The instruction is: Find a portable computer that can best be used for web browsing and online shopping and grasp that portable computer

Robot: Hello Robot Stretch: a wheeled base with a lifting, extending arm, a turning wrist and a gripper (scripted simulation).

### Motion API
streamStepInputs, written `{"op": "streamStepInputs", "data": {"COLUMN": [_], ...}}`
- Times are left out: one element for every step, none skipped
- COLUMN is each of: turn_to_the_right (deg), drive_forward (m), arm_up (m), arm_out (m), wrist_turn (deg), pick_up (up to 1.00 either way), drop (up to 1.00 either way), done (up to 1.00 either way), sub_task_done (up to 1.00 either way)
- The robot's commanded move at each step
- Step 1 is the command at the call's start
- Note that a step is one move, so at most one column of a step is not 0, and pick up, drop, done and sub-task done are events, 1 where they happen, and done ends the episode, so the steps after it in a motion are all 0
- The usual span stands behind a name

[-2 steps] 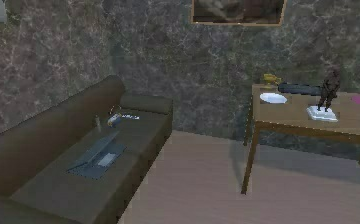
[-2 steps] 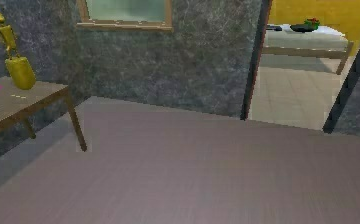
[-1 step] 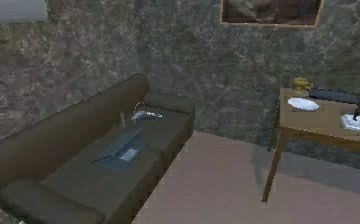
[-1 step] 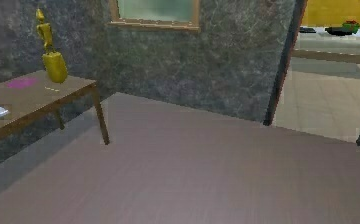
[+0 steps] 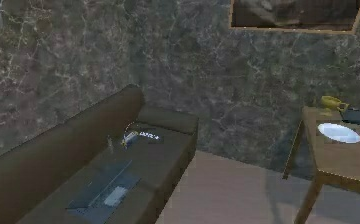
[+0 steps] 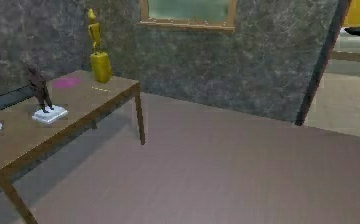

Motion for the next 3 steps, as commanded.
{"op": "streamStepInputs", "data": {"turn_to_the_right": [-45.0,-45.0,-24.0], "drive_forward": [0.00,0.00,0.00], "arm_up": [0.00,0.00,0.00], "arm_out": [0.00,0.00,0.00], "wrist_turn": [0.0,0.0,0.0], "pick_up": [0.00,0.00,0.00], "drop": [0.00,0.00,0.00], "done": [0.00,0.00,0.00], "sub_task_done": [0.00,0.00,0.00]}}
